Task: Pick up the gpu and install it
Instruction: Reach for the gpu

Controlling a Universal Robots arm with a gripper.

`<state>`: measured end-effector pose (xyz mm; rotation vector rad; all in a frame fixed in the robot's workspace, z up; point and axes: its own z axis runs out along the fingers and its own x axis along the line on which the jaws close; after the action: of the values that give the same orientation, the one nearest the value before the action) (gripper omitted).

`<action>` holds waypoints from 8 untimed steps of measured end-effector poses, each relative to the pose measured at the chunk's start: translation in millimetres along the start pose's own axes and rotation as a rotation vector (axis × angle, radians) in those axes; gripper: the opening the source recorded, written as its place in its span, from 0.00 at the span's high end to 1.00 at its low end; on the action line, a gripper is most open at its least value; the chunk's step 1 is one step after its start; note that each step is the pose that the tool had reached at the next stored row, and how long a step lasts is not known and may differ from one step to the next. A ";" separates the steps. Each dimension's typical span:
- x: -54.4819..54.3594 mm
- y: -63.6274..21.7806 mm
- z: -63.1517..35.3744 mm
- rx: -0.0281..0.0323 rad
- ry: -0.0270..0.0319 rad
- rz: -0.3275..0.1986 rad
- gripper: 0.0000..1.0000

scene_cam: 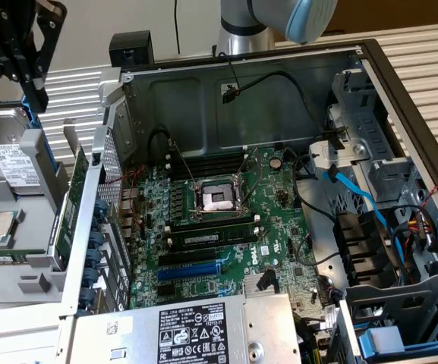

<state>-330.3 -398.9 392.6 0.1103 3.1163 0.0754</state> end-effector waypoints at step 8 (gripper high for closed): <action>36.4 -2.6 -0.6 0.0000 0.0000 0.000 0.89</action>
<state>-366.8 -398.9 392.3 0.1103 3.1163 0.0754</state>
